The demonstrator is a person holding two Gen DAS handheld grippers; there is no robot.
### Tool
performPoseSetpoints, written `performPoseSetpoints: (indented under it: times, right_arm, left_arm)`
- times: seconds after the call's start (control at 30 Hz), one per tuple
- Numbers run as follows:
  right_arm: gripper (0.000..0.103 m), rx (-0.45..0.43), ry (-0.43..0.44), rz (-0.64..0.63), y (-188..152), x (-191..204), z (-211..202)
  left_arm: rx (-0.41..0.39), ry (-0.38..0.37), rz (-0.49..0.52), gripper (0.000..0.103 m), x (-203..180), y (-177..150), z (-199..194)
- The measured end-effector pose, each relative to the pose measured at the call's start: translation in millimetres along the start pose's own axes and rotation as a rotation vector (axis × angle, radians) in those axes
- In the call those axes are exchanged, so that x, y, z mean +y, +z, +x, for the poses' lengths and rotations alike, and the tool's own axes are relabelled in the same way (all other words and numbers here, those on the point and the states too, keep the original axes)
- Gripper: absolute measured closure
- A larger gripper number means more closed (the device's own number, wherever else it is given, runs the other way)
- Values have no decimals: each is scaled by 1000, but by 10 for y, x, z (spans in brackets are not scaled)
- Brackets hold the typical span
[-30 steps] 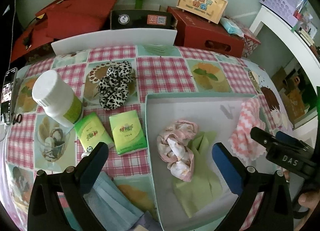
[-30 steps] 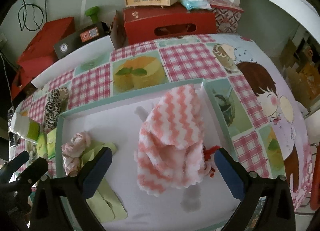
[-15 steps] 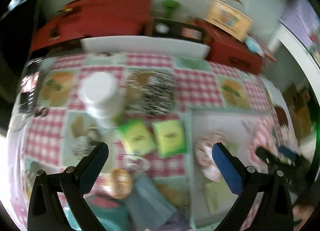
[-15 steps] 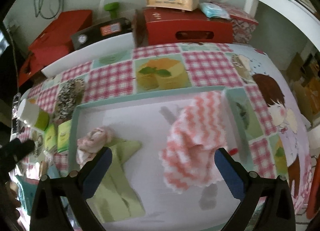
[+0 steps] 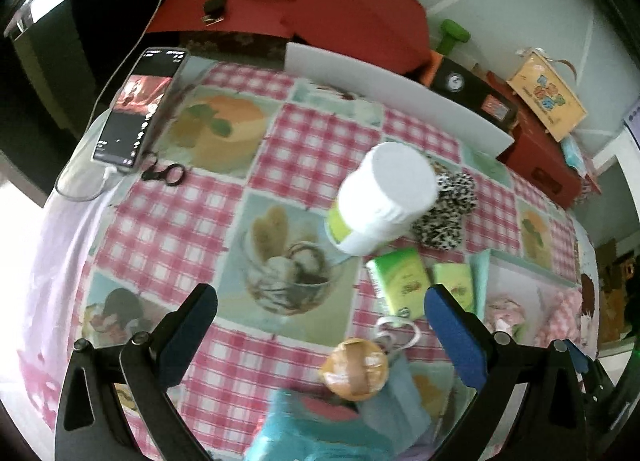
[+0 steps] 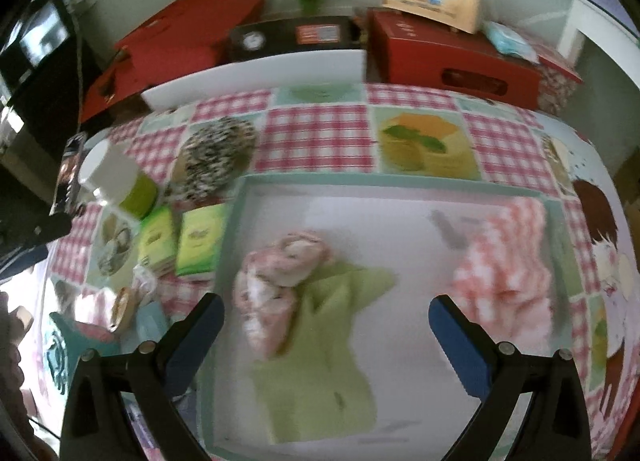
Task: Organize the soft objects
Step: 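Move both tools back to the items beside the tray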
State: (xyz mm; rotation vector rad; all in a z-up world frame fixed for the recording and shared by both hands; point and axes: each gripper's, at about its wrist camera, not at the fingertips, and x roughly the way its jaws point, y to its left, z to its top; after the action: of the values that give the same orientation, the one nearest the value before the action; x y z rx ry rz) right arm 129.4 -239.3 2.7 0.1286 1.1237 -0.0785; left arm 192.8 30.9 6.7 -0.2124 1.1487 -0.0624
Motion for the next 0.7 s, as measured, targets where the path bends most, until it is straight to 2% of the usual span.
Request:
performPoseSetpoints:
  times: [0.07, 0.23, 0.37, 0.7]
  right_arm:
    - [0, 2, 25, -25, -13, 111, 12]
    - [0, 11, 99, -90, -61, 410, 51]
    - [0, 28, 151, -142, -120, 609, 86]
    - [0, 78, 217, -216, -226, 836, 206]
  left_arm:
    - [11, 6, 1, 0, 38, -18, 19]
    - [96, 3, 50, 0, 33, -96, 142]
    - [186, -53, 62, 0, -31, -165, 229]
    - [266, -44, 88, 0, -41, -234, 325]
